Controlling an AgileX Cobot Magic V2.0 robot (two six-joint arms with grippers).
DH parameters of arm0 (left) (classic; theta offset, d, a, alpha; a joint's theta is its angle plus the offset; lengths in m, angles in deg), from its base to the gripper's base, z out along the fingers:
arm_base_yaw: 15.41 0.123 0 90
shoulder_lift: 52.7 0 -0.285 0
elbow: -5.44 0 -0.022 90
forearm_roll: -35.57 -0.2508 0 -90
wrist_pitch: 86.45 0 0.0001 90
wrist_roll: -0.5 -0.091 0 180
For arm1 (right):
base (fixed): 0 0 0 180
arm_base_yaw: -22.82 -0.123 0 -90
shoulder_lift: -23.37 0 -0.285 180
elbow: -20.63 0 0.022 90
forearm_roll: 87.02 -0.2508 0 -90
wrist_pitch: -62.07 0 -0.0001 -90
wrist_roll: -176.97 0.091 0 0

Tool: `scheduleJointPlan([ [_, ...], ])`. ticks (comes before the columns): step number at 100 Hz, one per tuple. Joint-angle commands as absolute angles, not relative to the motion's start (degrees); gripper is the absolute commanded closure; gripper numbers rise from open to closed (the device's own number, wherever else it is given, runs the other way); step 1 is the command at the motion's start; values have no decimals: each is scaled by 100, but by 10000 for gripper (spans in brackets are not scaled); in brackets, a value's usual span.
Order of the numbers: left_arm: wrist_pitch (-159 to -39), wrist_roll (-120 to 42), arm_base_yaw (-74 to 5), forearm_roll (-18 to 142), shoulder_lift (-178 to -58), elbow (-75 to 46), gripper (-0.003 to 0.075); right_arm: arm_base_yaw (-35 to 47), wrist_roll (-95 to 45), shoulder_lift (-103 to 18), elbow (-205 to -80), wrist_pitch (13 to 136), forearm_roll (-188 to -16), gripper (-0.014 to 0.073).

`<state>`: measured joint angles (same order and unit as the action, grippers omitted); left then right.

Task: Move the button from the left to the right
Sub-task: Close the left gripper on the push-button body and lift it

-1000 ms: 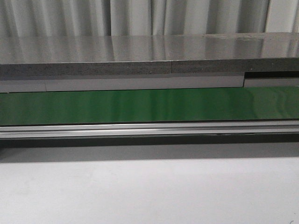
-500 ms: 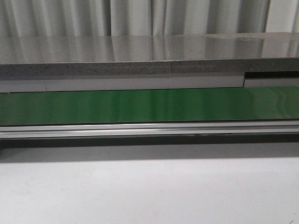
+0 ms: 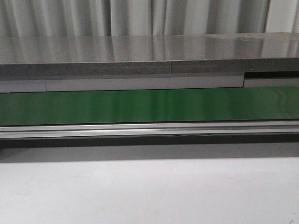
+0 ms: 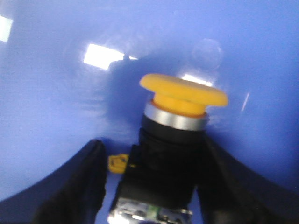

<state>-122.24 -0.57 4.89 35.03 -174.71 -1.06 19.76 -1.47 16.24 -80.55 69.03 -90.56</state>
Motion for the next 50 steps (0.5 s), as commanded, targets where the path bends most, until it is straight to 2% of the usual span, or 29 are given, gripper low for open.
scheduleJointPlan([
  [1, -12203, -48, 491, 3514, -17309, -4, 475, 1962, -147, 1739, -8145, 6436, -9009, 662],
  [16, -12212, -48, 491, 3514, -17297, 8, 666, 1962, -147, 1739, -8145, 6436, -9009, 662],
  [24, -12224, -48, 491, 3514, -17203, 8, 739, 1962, -147, 1739, -8145, 6436, -9009, 662],
  [50, -12127, -48, 491, 3501, -16474, 8, 740, 1962, -147, 1739, -8145, 6436, -9009, 662],
])
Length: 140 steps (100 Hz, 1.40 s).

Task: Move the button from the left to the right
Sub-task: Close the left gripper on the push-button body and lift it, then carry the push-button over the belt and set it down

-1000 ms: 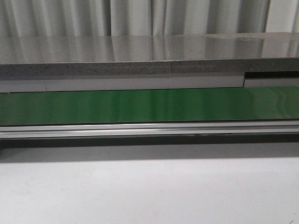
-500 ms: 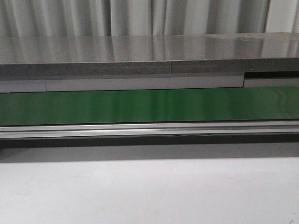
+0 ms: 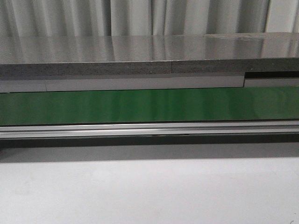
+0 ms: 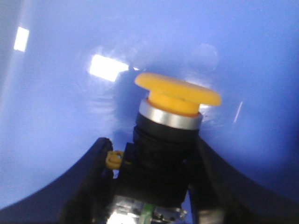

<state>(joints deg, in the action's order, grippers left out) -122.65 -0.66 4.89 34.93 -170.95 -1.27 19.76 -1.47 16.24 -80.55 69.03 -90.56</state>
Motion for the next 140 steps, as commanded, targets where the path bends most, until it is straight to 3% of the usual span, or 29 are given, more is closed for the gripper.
scheduleJointPlan([
  [1, -12127, -48, 491, 3501, -16449, 8, 740, 1962, -147, 1739, -8145, 6436, -9009, 662],
  [36, -12534, -271, 176, 3644, -15592, 8, 740, 1962, -147, 1739, -8145, 6436, -9009, 662],
  [78, -12786, -350, -566, 3704, -15649, -14, 740, 1962, -147, 1739, -8145, 6436, -9009, 662],
  [122, -12755, -350, -832, 3833, -15782, -28, 737, 1962, -147, 1739, -8145, 6436, -9009, 662],
  [132, -12745, -350, -832, 3837, -15782, -28, 688, 1962, -147, 1739, -8145, 6436, -9009, 662],
  [140, -12745, -360, -832, 3837, -15782, -28, 597, 1962, -147, 1739, -8145, 6436, -9009, 662],
])
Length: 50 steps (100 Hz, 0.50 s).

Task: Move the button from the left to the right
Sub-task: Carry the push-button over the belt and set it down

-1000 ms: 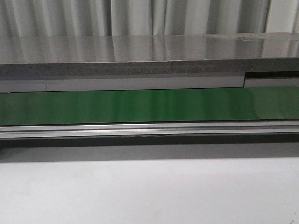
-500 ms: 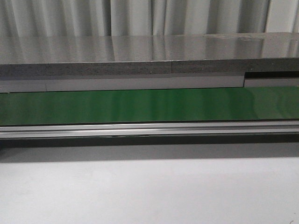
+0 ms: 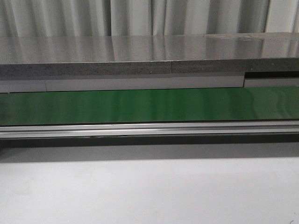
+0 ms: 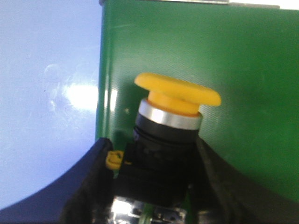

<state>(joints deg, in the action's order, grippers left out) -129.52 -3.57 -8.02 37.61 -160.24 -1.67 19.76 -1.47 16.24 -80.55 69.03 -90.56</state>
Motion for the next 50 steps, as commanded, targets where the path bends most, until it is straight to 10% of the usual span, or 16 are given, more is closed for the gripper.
scheduleJointPlan([
  [1, -12745, -359, -832, 3837, -15782, -28, 575, 1962, -147, 1739, -8145, 6436, -9009, 662],
  [25, -12760, -497, -841, 3964, -15782, -28, 90, 1962, -147, 1739, -8145, 6436, -9009, 662],
  [50, -12796, -501, -841, 3978, -15718, -28, 50, 1962, -147, 1739, -8145, 6436, -9009, 662],
])
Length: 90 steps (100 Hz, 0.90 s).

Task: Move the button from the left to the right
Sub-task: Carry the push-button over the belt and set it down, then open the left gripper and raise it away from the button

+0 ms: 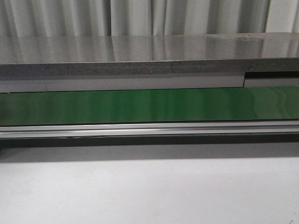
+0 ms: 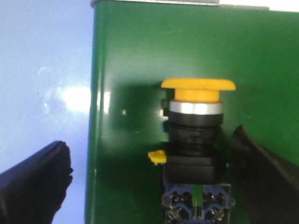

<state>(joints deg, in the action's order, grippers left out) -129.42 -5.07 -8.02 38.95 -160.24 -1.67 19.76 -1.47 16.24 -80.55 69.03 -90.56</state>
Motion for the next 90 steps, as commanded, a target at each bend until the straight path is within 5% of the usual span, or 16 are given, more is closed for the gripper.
scheduleJointPlan([
  [1, -12796, -501, -844, 3977, -15699, -28, 50, 1962, -147, 1739, -8145, 6436, -9009, 662],
  [56, -12850, -1098, -854, 4759, -14414, -28, 50, 1962, -147, 1739, -8145, 6436, -9009, 662],
  [90, -11640, -1119, -854, 4759, -12859, -909, 50, 1962, -147, 1739, -8145, 6436, -9009, 662],
])
